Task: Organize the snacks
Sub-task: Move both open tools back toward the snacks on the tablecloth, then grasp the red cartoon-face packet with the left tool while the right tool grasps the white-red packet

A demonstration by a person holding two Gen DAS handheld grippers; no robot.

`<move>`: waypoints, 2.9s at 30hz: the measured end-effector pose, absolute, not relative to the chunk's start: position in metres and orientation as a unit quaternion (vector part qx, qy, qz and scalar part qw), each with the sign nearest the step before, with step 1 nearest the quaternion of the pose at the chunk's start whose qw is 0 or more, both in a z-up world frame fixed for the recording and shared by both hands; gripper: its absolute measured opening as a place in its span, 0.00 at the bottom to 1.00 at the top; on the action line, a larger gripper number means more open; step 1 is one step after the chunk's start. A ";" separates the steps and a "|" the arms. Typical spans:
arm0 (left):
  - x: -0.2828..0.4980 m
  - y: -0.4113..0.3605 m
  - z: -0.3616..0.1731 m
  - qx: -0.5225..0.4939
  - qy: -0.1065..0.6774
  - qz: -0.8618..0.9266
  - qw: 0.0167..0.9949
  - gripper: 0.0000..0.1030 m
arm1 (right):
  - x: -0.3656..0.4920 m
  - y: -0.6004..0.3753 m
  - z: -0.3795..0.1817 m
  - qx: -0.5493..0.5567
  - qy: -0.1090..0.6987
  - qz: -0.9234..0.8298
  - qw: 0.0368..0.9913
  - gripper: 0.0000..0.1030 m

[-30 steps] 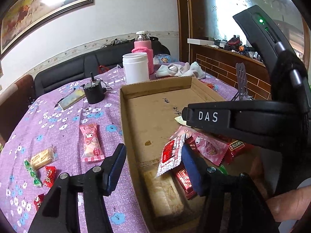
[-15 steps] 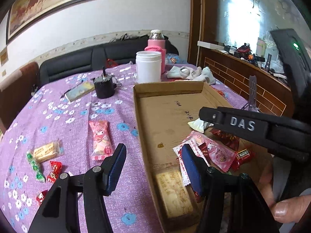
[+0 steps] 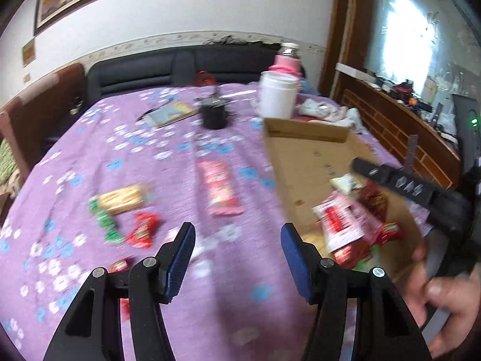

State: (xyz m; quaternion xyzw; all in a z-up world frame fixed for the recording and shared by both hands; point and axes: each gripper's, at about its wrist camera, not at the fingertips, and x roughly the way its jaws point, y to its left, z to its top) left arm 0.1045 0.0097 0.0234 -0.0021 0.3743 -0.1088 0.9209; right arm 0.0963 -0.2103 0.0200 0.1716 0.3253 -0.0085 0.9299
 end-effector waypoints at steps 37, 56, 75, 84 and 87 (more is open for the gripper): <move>0.131 0.174 -0.040 -0.041 0.427 0.114 0.896 0.21 | 0.091 -0.067 0.004 0.162 0.436 0.221 0.857 0.34; 0.131 0.178 -0.040 -0.064 0.430 0.120 0.893 0.22 | 0.136 0.002 -0.034 0.119 0.525 0.099 0.837 0.42; 0.129 0.168 -0.040 -0.029 0.423 0.132 0.896 0.21 | 0.102 0.007 -0.040 -0.059 0.434 0.171 0.882 0.24; 0.123 0.175 -0.028 -0.084 0.398 0.092 0.909 0.21 | 0.102 -0.021 -0.018 0.024 0.396 0.189 0.898 0.23; 0.119 0.171 -0.023 -0.080 0.384 0.088 0.916 0.21 | 0.102 -0.024 -0.016 0.030 0.391 0.186 0.901 0.23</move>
